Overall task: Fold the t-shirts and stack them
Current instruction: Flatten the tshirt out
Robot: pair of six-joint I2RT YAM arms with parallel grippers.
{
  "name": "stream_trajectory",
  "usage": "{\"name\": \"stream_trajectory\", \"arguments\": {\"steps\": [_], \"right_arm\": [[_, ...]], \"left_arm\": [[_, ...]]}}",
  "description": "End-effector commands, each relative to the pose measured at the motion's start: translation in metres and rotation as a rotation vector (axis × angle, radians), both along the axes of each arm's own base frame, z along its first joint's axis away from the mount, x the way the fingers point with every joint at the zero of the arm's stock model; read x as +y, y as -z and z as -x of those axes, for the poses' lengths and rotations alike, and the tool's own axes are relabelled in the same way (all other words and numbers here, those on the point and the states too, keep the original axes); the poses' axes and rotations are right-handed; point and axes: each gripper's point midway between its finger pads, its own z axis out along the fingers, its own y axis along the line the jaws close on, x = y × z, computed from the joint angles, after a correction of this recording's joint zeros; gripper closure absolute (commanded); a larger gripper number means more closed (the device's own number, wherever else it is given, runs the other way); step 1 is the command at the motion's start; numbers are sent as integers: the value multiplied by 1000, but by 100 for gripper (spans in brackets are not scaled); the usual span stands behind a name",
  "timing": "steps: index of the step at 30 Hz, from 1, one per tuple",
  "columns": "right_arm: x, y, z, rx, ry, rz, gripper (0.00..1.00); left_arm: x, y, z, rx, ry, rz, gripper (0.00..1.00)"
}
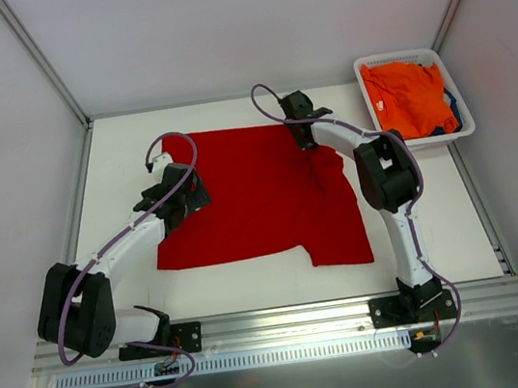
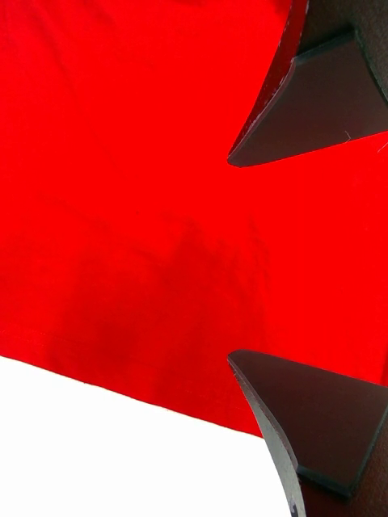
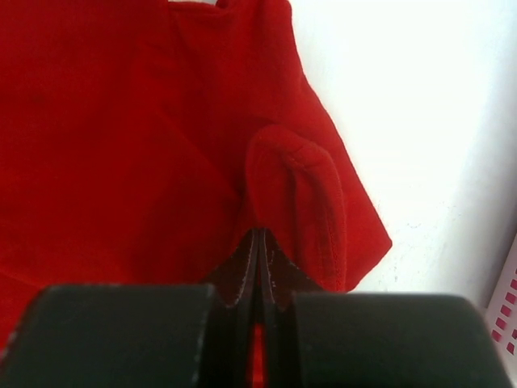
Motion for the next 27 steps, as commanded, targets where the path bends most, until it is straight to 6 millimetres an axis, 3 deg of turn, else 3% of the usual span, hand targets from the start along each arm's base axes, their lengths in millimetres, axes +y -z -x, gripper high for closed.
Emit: {"name": "stream_trajectory", "arguments": {"steps": [1, 9, 16, 27], "right_arm": [[-12, -26, -4, -56, 46, -14, 100], [-46, -67, 7, -121, 175, 34, 100], [-68, -87, 24, -156, 263, 25, 100], [-109, -91, 62, -131, 443, 88, 100]], "left_arm": [[-6, -1, -3, -14, 8, 4, 1], [-7, -2, -3, -15, 12, 10, 1], [-7, -3, -3, -17, 12, 8, 1], [-8, -2, -2, -18, 13, 10, 1]]}}
